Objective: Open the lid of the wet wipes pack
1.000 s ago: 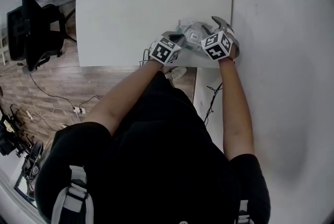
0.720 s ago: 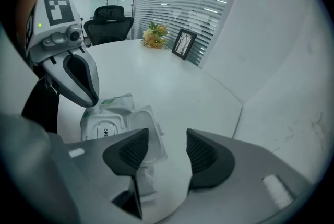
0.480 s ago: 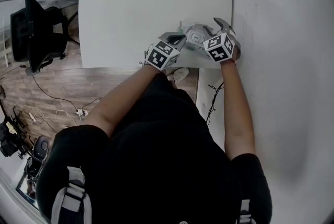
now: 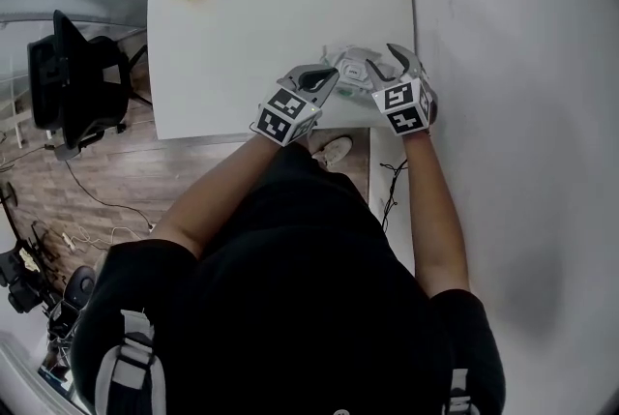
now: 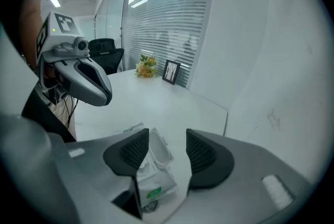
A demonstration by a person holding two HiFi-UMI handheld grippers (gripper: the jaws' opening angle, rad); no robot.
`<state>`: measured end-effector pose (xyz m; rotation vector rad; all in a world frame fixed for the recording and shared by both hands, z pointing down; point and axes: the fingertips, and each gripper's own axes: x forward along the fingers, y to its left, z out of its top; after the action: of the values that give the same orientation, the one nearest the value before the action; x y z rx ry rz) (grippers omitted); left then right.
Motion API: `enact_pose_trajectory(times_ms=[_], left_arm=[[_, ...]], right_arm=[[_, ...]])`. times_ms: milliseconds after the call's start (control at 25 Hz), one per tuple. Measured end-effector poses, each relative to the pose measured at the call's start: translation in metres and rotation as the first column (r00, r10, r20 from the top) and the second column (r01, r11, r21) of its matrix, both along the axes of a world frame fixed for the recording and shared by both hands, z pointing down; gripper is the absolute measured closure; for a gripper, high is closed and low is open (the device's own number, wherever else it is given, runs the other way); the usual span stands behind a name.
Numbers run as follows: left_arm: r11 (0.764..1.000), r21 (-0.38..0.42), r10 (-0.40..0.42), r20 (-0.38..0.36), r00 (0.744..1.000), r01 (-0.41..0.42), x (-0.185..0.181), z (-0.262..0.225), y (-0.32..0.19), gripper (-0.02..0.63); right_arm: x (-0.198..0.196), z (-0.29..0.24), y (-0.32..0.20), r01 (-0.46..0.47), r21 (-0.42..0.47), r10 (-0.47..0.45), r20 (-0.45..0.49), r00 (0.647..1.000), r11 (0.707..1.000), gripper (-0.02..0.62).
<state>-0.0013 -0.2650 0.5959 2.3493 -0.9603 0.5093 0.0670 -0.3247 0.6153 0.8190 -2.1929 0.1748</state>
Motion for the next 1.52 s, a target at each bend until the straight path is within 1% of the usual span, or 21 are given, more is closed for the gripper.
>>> enact_pose_trajectory(times_ms=[80,160,240,360,440,520,720,800,960,1120,1280,1440,1520], left_arm=[[0.999,0.044,0.001,-0.011,1.000,0.000,0.001,-0.019,0.003,0.600],[0.996,0.094,0.005,-0.017,1.000,-0.004,0.002,-0.037,0.006,0.600],[0.989,0.146,0.013,-0.022,1.000,-0.009,0.003,-0.055,0.010,0.600],[0.975,0.223,0.025,-0.037,0.999,-0.016,0.006,-0.086,0.017,0.600],[0.964,0.265,0.030,-0.048,0.998,-0.016,0.007,-0.104,0.021,0.600],[0.955,0.297,0.033,-0.061,0.998,-0.014,0.009,-0.120,0.026,0.600],[0.936,0.353,0.048,-0.089,0.995,-0.013,0.013,-0.155,0.037,0.600],[0.930,0.366,0.058,-0.099,0.993,-0.018,0.016,-0.163,0.040,0.600],[0.915,0.402,0.073,-0.092,0.993,-0.030,0.022,-0.178,0.044,0.600],[0.898,0.438,0.085,-0.085,0.993,-0.039,0.027,-0.193,0.045,0.600],[0.887,0.460,0.093,-0.103,0.990,-0.035,0.031,-0.209,0.046,0.600],[0.863,0.504,0.105,-0.119,0.987,-0.032,0.033,-0.234,0.044,0.600],[0.858,0.514,0.113,-0.129,0.985,-0.031,0.032,-0.245,0.043,0.600]], right_arm=[[-0.002,-0.021,0.008,-0.025,0.012,0.024,0.075,0.997,1.000,0.367],[-0.003,-0.044,0.018,-0.053,0.014,0.050,0.166,0.985,0.999,0.368],[-0.002,-0.066,0.029,-0.077,0.019,0.069,0.259,0.964,0.997,0.373],[0.000,-0.102,0.044,-0.108,0.044,0.083,0.381,0.921,0.993,0.398],[0.003,-0.122,0.054,-0.125,0.070,0.083,0.435,0.897,0.990,0.420],[0.007,-0.139,0.063,-0.141,0.102,0.077,0.471,0.879,0.985,0.448],[0.019,-0.175,0.083,-0.167,0.162,0.057,0.531,0.845,0.973,0.536],[0.024,-0.183,0.088,-0.178,0.176,0.055,0.544,0.837,0.968,0.555],[0.031,-0.200,0.097,-0.195,0.203,0.051,0.557,0.829,0.960,0.579],[0.036,-0.222,0.106,-0.200,0.237,0.032,0.565,0.824,0.951,0.584],[0.040,-0.239,0.110,-0.194,0.271,0.004,0.572,0.820,0.943,0.584],[0.043,-0.259,0.110,-0.202,0.296,-0.011,0.586,0.810,0.934,0.584],[0.040,-0.271,0.109,-0.211,0.314,-0.018,0.594,0.804,0.926,0.584]])
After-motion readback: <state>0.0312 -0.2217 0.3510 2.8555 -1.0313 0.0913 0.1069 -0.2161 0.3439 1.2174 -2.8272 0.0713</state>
